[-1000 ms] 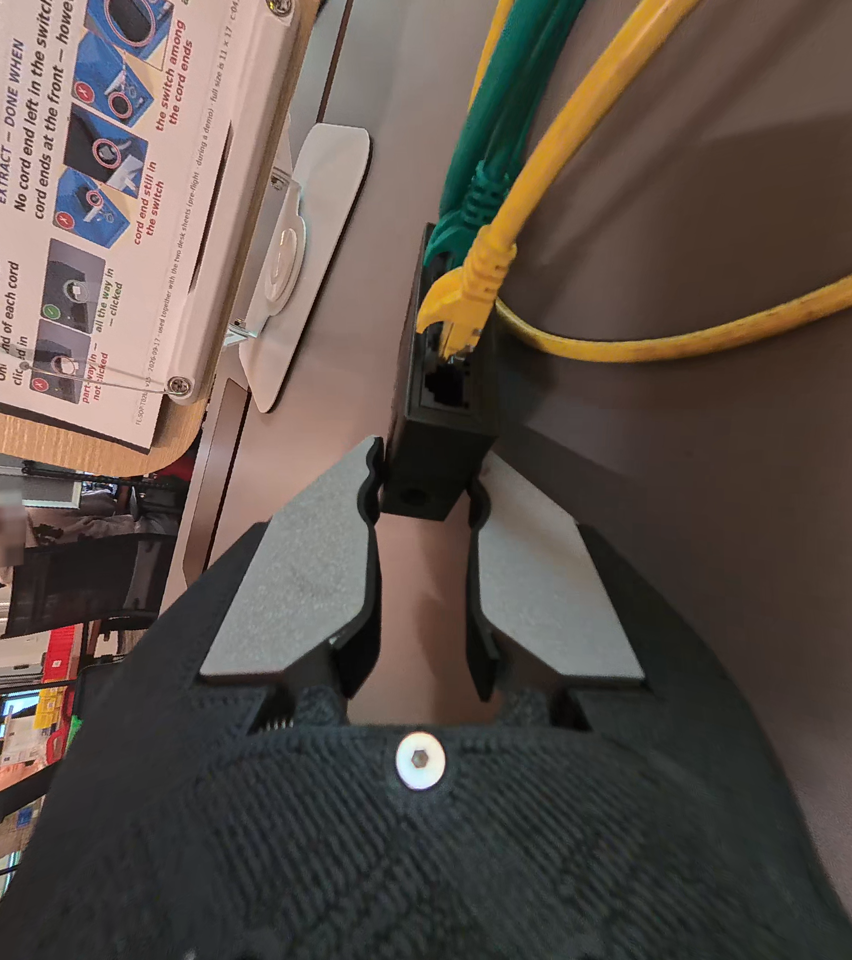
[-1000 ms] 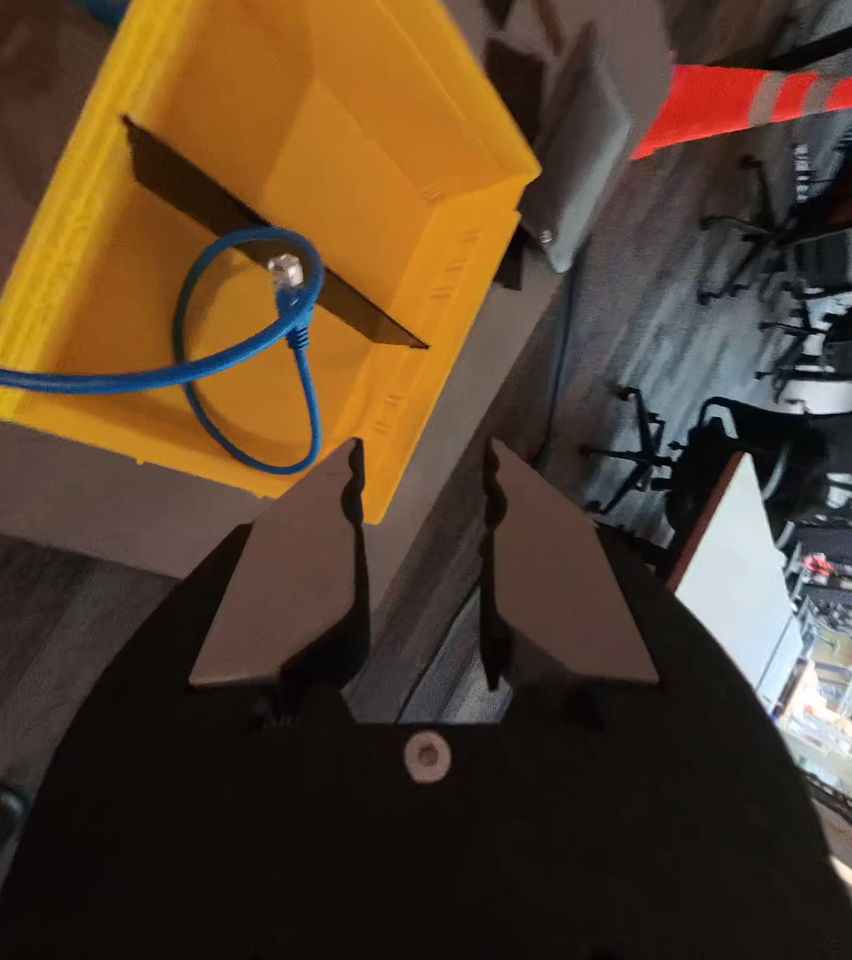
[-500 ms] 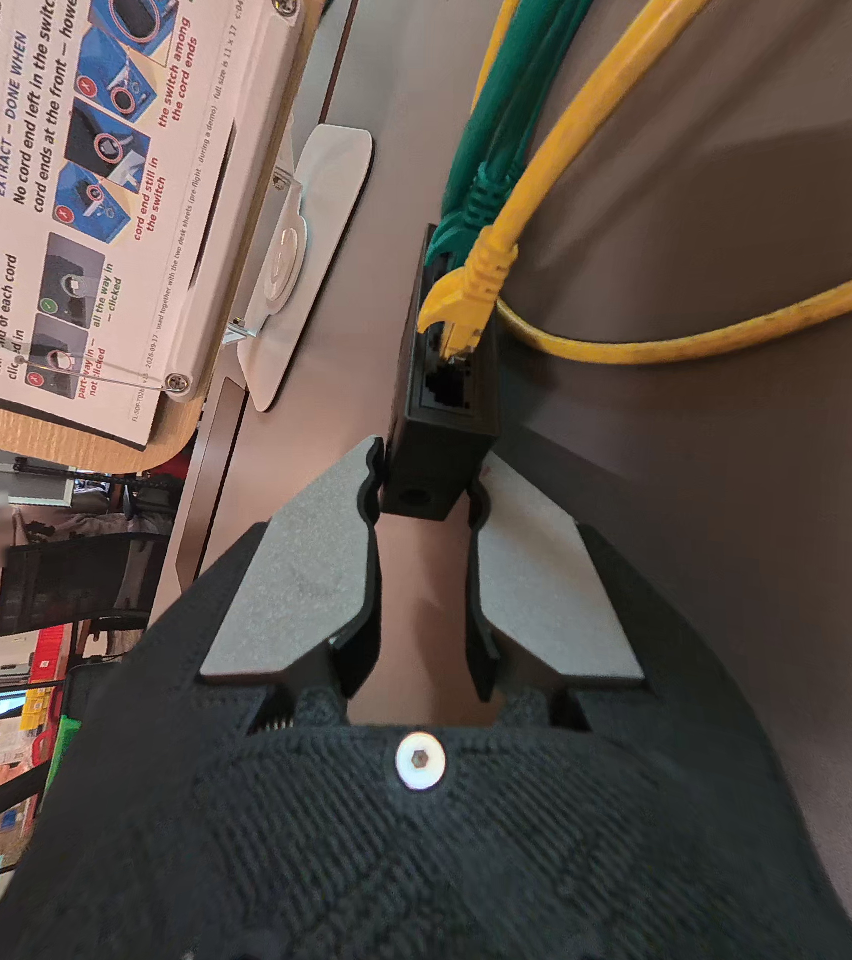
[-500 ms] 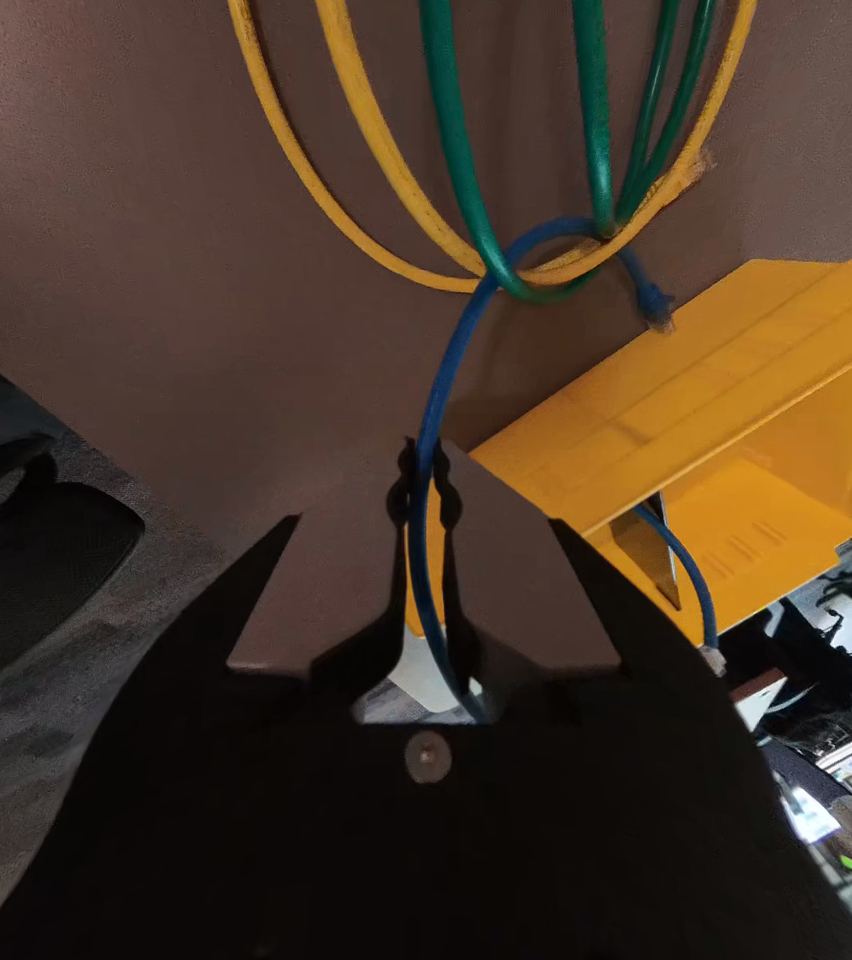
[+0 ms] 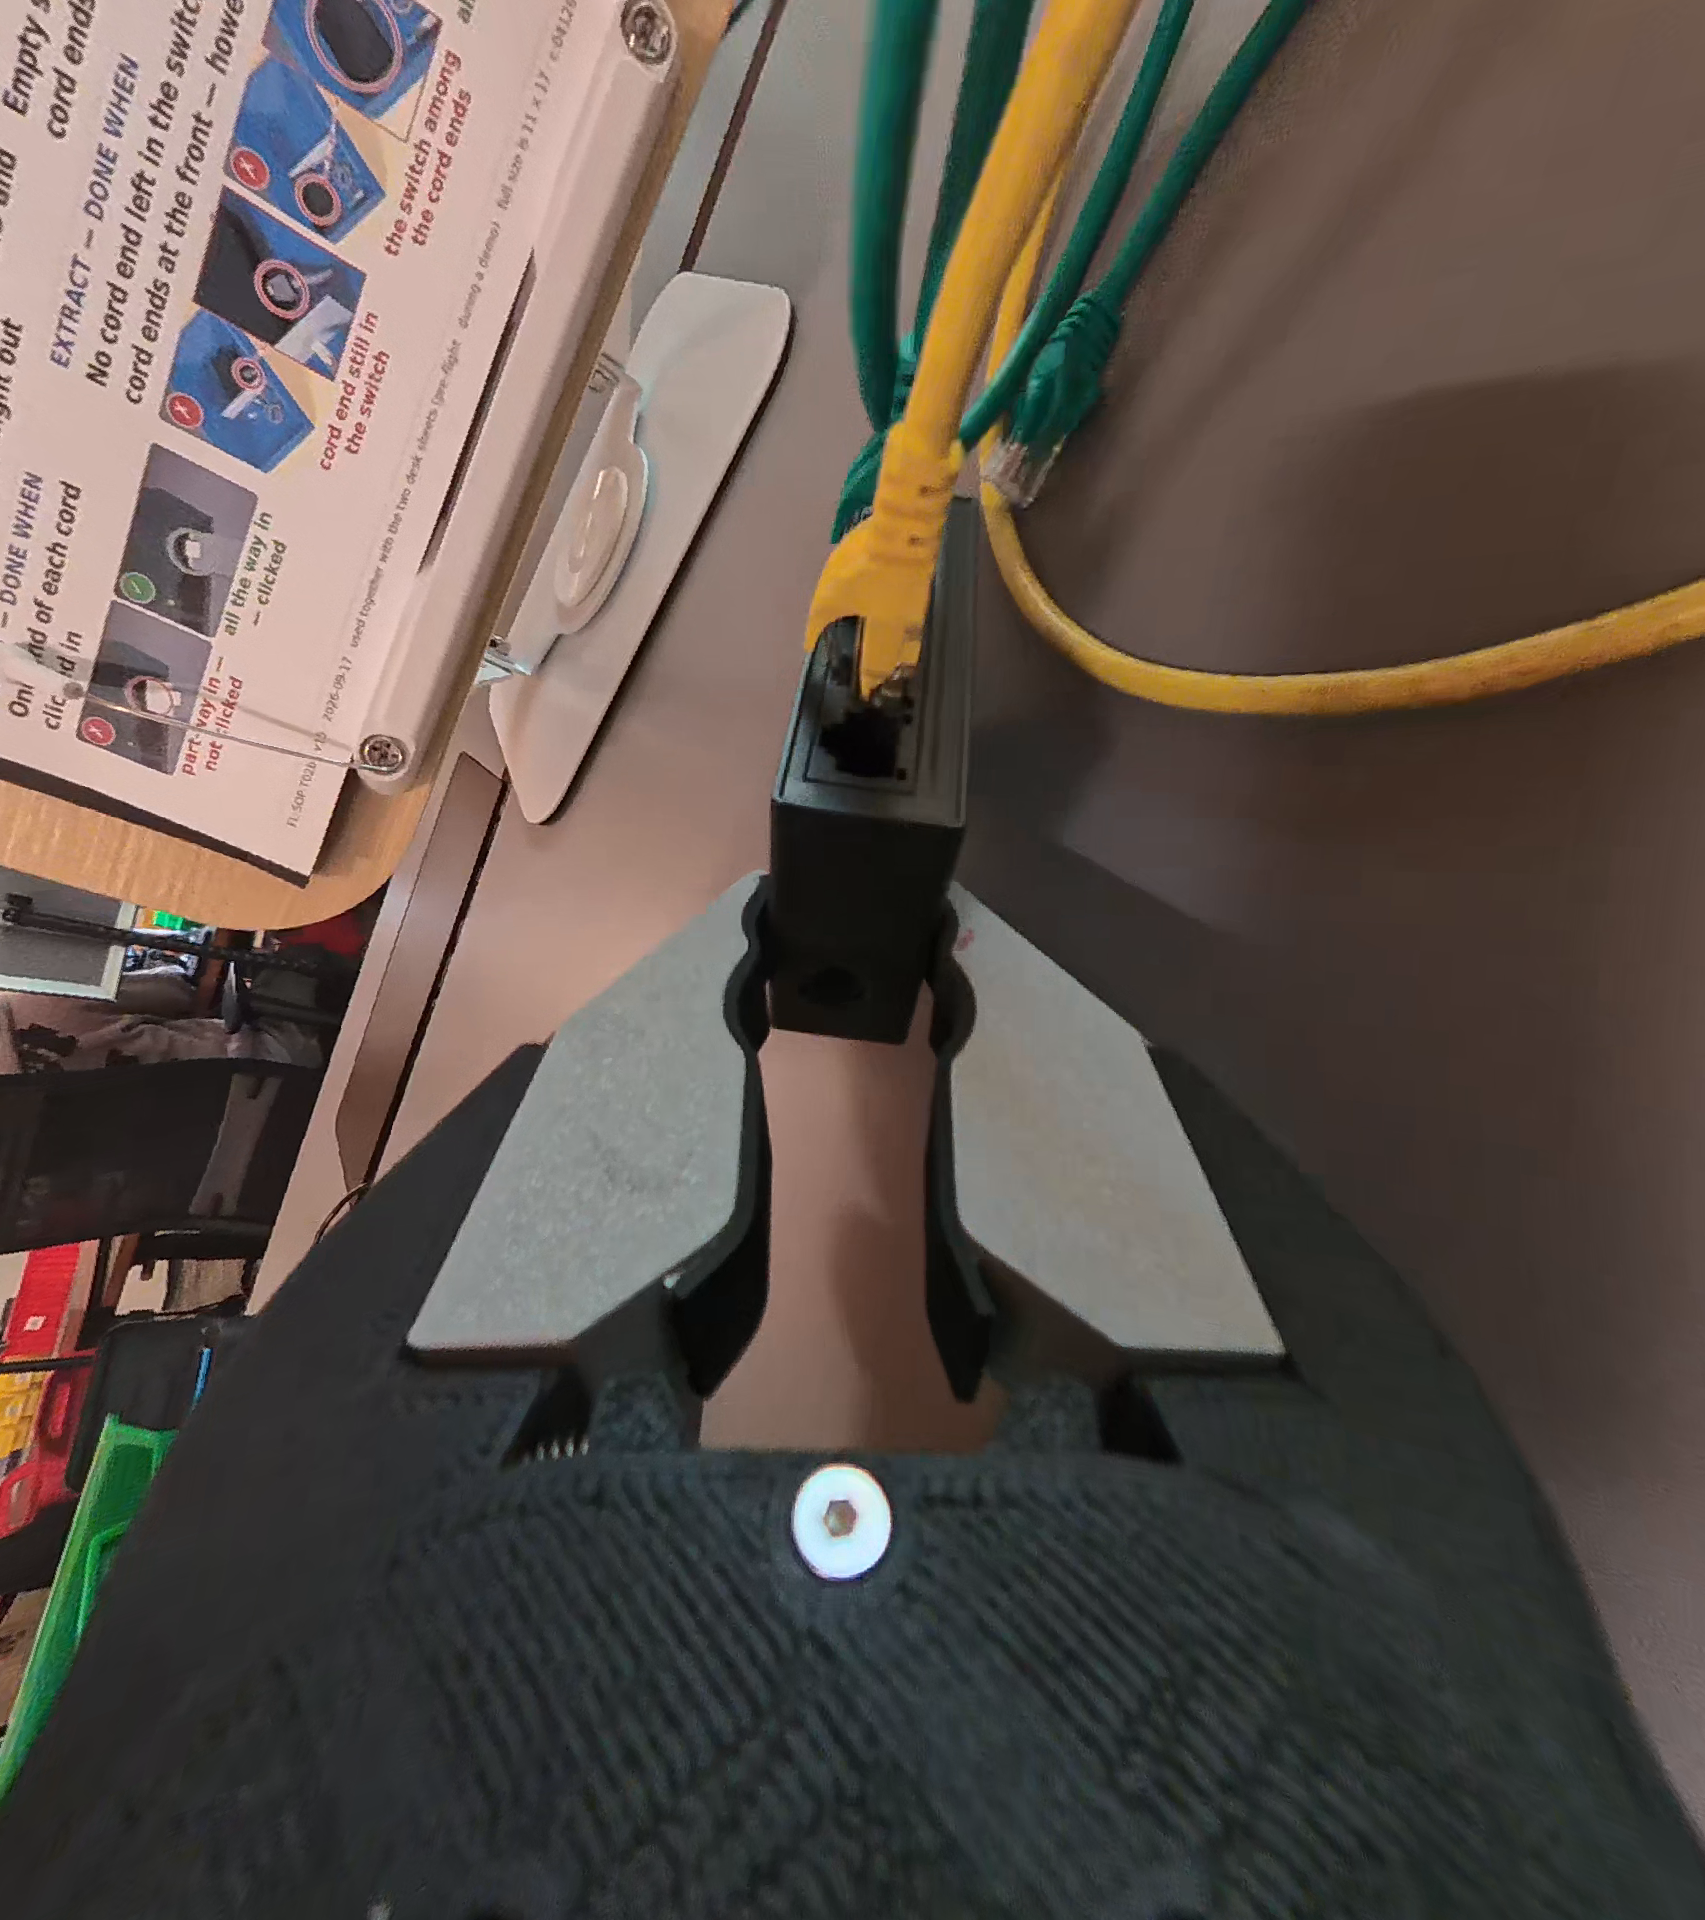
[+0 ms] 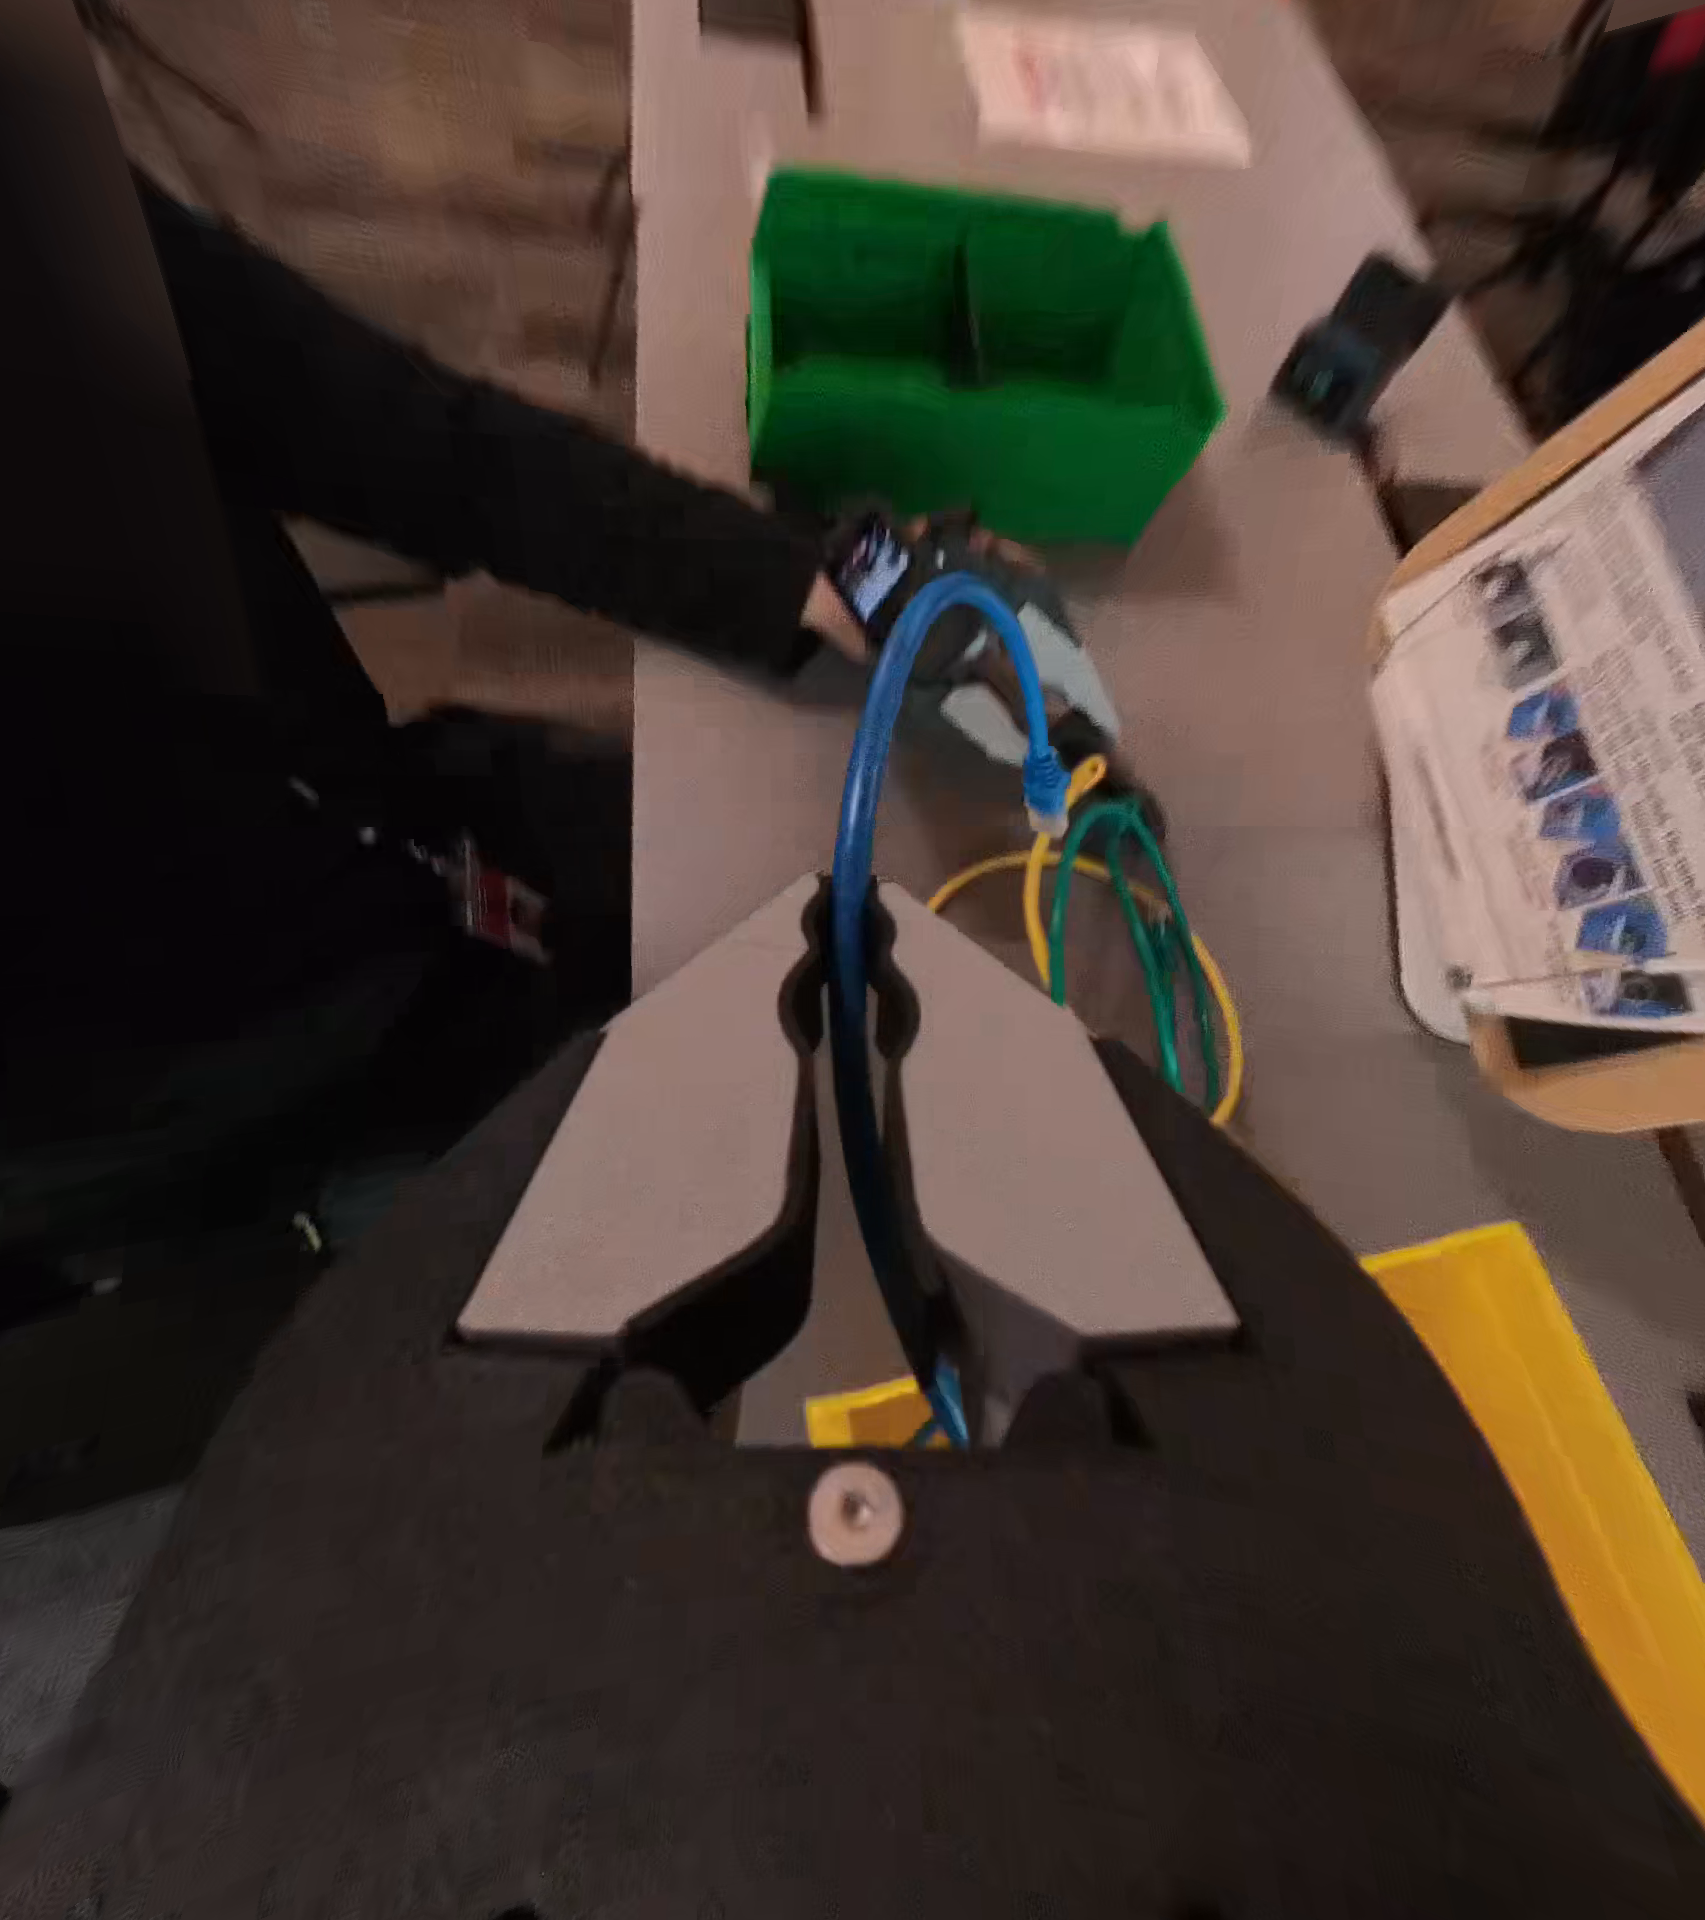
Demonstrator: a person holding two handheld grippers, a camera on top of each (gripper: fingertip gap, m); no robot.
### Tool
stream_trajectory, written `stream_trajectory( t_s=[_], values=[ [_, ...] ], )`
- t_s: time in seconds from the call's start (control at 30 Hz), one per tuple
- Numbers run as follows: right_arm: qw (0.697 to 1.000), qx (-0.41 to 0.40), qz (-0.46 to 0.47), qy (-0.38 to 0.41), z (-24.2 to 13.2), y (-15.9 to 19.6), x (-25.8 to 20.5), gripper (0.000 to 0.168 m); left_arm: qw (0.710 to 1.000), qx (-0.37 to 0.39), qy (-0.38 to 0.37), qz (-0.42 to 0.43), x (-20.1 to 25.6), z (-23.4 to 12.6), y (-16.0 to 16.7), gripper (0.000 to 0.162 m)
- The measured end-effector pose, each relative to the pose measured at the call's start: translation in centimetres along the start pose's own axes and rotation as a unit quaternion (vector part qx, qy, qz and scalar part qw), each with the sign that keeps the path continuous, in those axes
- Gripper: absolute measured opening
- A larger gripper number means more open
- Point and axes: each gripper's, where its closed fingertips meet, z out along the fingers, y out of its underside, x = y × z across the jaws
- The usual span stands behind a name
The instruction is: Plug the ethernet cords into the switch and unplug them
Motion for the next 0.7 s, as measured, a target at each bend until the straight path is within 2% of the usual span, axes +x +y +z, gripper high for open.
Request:
stream_trajectory(
  t_s=[0.07,0.13,0.2,0.27,0.33,0.4,0.5,0.57,0.7],
  values=[
    [0.995,0.096,0.014,0.008,-3.1,-1.6,0.4,0.000,1.000,-0.002,-0.002,-0.005,-0.2,0.0,0.2,0.027],
    [0.987,0.140,0.038,0.066,-5.6,-1.2,2.3,0.001,1.000,0.001,-0.001,-0.012,-0.3,0.1,0.2,0.027],
    [0.981,0.107,0.073,0.147,-7.3,1.8,4.7,0.001,1.000,0.001,0.001,-0.014,-0.2,0.1,0.1,0.027],
    [0.976,0.073,0.114,0.172,-8.0,5.1,5.8,0.000,1.000,0.000,0.003,-0.009,0.0,0.1,0.1,0.027],
    [0.969,-0.012,0.150,0.196,-7.7,10.1,6.8,0.001,1.000,0.001,0.002,-0.003,0.1,0.1,0.0,0.027],
    [0.949,-0.111,0.165,0.247,-7.9,15.6,8.1,0.000,1.000,0.002,0.003,-0.003,0.1,0.1,-0.1,0.027],
    [0.919,-0.201,0.188,0.283,-8.2,20.7,9.2,0.000,1.000,0.002,0.003,-0.005,0.2,0.2,0.0,0.027],
    [0.901,-0.220,0.188,0.322,-9.3,21.4,10.3,0.000,1.000,0.002,0.004,-0.008,0.2,0.2,0.1,0.027],
    [0.881,-0.218,0.126,0.401,-12.6,18.6,12.0,0.000,1.000,0.001,0.005,-0.010,0.1,0.3,0.2,0.027]
  ],
)
